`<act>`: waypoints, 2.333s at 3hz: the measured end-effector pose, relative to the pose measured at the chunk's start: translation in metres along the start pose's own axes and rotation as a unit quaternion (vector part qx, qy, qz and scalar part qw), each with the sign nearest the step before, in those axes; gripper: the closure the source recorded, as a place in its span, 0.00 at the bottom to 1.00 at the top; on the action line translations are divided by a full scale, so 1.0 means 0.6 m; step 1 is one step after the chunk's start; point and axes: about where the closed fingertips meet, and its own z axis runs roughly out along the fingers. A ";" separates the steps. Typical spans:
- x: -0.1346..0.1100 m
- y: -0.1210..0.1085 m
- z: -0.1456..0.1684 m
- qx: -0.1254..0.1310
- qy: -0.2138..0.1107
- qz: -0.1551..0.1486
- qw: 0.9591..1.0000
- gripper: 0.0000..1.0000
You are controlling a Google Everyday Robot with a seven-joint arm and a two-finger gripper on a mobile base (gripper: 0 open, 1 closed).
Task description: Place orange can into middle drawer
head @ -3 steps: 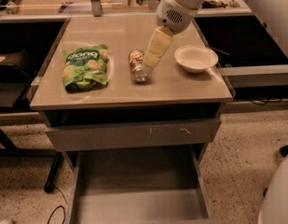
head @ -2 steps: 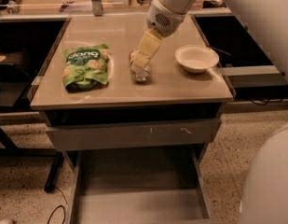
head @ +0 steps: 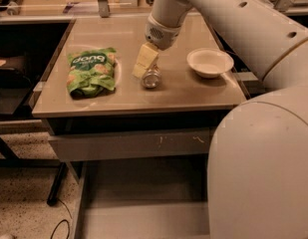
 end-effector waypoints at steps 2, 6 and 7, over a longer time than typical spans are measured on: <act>-0.006 -0.001 0.008 -0.008 -0.010 0.001 1.000 0.00; 0.007 -0.047 0.037 0.009 0.012 0.060 0.998 0.00; -0.002 -0.045 0.048 0.000 0.020 0.064 0.998 0.00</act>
Offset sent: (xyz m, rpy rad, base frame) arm 0.0033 0.0045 -0.0016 0.0549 0.0101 0.0055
